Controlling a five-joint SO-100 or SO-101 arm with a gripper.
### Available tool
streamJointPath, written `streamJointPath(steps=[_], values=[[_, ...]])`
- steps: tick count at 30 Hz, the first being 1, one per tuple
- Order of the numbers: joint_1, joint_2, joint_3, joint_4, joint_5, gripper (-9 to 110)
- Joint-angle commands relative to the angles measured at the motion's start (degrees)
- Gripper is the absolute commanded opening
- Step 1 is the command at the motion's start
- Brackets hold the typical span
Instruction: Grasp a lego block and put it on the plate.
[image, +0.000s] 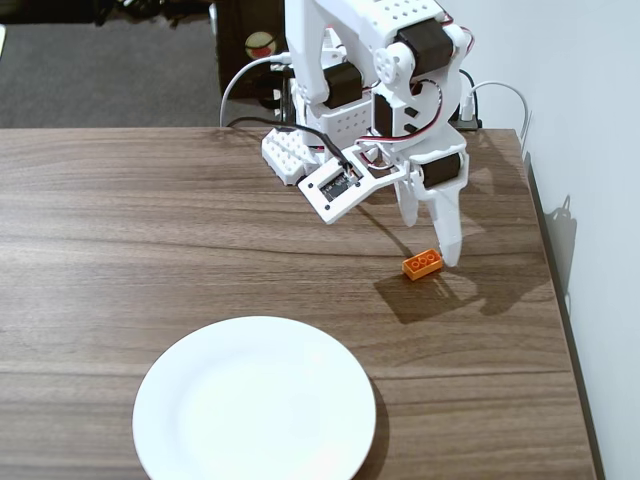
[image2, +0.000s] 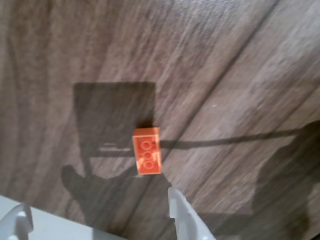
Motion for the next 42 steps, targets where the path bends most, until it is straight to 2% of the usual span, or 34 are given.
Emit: streamJointPath(steps=[1,4,21,42], values=[[-0.3,-0.2,-0.6,0.0,-1.0,36],[0.2,-1.0,-0.9,0.1,-1.3,43],[1.2,-5.4,-0.7,-1.9,-4.9,43],[1.2,-6.7,8.2,-14.1,-6.4,43]])
